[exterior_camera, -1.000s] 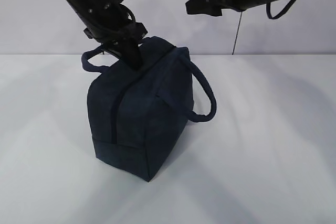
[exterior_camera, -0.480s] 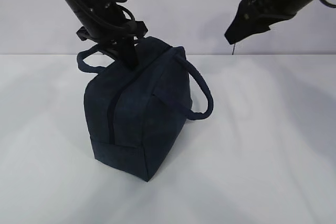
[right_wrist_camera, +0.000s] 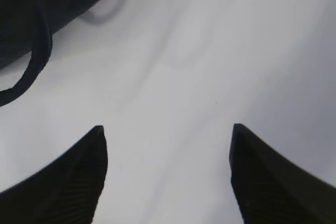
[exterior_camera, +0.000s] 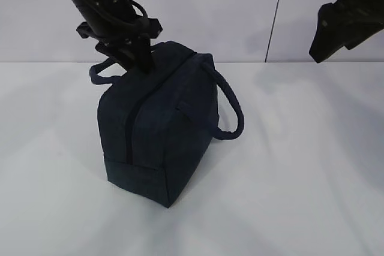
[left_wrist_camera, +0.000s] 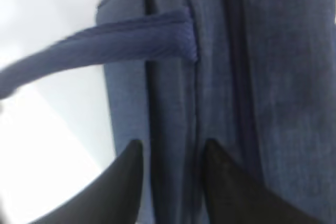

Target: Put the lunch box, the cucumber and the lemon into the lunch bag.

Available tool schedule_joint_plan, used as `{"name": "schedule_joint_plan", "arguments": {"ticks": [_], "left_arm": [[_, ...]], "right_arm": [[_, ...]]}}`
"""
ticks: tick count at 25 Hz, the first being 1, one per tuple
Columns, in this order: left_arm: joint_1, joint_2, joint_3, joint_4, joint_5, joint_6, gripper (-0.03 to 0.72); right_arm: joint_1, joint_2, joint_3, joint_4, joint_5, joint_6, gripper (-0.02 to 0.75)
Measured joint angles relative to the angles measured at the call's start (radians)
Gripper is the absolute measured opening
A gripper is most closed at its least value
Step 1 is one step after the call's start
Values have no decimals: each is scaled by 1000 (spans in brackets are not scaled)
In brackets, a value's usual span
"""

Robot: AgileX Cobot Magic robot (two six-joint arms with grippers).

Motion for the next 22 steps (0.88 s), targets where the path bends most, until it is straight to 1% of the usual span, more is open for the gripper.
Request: {"name": "schedule_joint_plan", "arguments": {"ticks": [2, 4, 9, 13, 15, 22], "left_arm": [[0, -24, 0, 22, 2, -2, 288], [0, -42, 0, 37, 2, -14, 298], [0, -84, 0, 51, 4, -42, 303], [0, -136, 4, 61, 4, -49, 304], [0, -173, 32, 88, 4, -51, 304], [0, -364, 205, 143, 8, -54, 304]], "right_arm": [[0, 0, 0, -2, 0, 34, 526], [0, -2, 0, -4, 0, 68, 526], [0, -32, 0, -12, 2, 147, 526], [0, -85, 8, -14, 6, 165, 526], [0, -120, 29, -16, 7, 167, 526], [0, -270, 137, -46, 15, 170, 526]]}}
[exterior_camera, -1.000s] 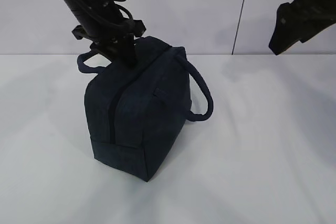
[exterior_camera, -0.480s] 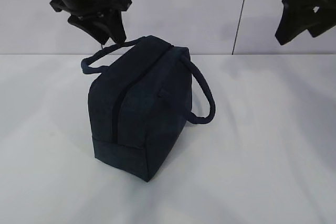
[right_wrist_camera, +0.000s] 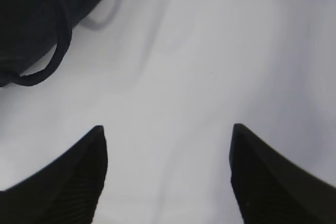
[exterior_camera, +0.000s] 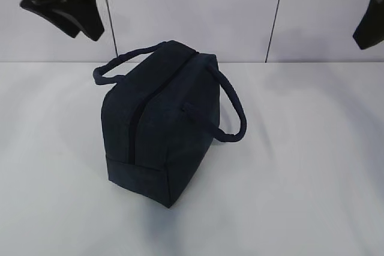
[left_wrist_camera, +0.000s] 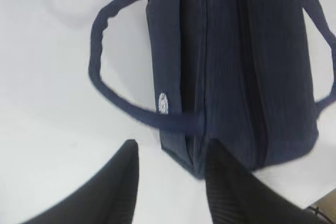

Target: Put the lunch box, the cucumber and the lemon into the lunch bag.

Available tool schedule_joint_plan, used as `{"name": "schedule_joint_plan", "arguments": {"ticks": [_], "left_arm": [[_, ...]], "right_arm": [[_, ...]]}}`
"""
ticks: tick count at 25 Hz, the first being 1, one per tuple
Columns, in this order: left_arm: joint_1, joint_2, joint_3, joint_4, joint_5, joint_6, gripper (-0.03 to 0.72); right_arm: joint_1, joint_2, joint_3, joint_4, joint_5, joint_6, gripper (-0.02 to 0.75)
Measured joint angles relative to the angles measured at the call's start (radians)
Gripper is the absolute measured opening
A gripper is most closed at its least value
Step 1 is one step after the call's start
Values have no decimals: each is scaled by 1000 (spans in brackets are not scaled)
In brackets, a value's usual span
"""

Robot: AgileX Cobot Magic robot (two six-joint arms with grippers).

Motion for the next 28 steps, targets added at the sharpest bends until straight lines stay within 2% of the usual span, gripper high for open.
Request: {"name": "schedule_joint_plan", "arguments": {"ticks": [13, 21, 28], "left_arm": [[0, -430, 307, 20, 12, 0, 303], [0, -716, 467, 20, 21, 0, 245], [0, -957, 542, 24, 25, 0, 237]], "right_arm": [[0, -328, 53, -2, 8, 0, 526], [0, -609, 228, -2, 16, 0, 526], [0, -900, 420, 0, 22, 2, 526]]}}
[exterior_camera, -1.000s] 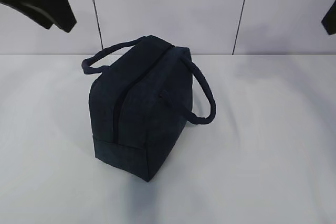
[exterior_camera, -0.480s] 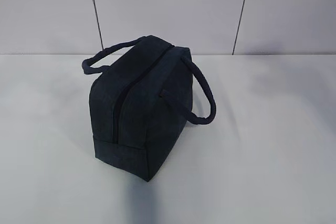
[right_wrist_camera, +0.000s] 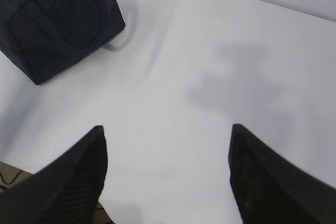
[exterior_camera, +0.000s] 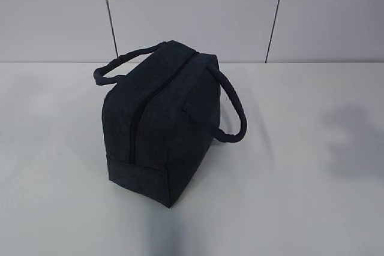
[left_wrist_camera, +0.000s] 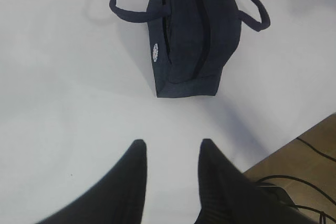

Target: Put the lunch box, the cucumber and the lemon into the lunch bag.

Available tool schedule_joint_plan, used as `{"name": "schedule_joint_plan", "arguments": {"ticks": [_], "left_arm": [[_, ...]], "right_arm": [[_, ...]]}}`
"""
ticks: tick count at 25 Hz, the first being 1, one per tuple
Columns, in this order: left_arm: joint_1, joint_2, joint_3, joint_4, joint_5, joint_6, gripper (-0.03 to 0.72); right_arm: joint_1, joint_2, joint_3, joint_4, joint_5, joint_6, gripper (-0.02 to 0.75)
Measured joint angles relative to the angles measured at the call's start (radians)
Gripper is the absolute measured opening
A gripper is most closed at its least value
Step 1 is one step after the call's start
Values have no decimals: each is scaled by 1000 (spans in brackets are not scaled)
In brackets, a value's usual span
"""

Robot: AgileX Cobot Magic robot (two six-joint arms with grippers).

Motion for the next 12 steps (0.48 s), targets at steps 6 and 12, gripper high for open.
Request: {"name": "schedule_joint_plan", "arguments": {"ticks": [6, 12], "left_arm": [[0, -180, 77, 8, 10, 0, 235], [0, -364, 226, 9, 14, 8, 235]], "right_arm": [[0, -211, 118, 33, 4, 24, 526], [0, -404, 231, 35, 8, 26, 526]]}}
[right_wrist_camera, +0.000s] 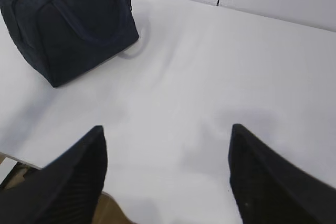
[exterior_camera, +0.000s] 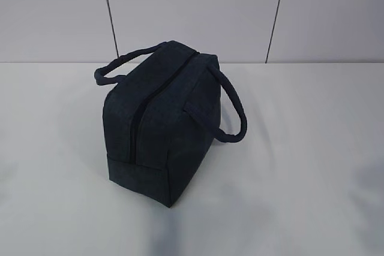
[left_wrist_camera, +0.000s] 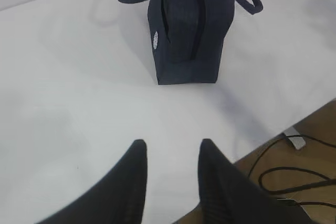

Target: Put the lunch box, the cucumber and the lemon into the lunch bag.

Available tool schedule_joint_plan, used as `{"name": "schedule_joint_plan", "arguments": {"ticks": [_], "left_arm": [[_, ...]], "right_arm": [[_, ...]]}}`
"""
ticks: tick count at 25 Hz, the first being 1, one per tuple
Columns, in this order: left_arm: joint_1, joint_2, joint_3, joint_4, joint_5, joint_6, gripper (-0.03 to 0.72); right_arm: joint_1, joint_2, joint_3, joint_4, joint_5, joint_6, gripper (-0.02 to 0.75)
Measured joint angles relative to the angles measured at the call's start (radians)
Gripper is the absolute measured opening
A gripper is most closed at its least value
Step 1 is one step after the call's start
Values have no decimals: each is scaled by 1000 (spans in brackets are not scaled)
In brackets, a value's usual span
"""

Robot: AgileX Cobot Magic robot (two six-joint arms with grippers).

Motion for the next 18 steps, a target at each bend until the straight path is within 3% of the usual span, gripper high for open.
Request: {"name": "schedule_joint_plan", "arguments": {"ticks": [10, 18], "left_arm": [[0, -353, 241, 2, -18, 4, 235], [0, -377, 362, 17, -36, 6, 235]], "right_arm": [[0, -117, 214, -65, 0, -2, 526], [0, -117, 285, -80, -97, -29, 526]]}}
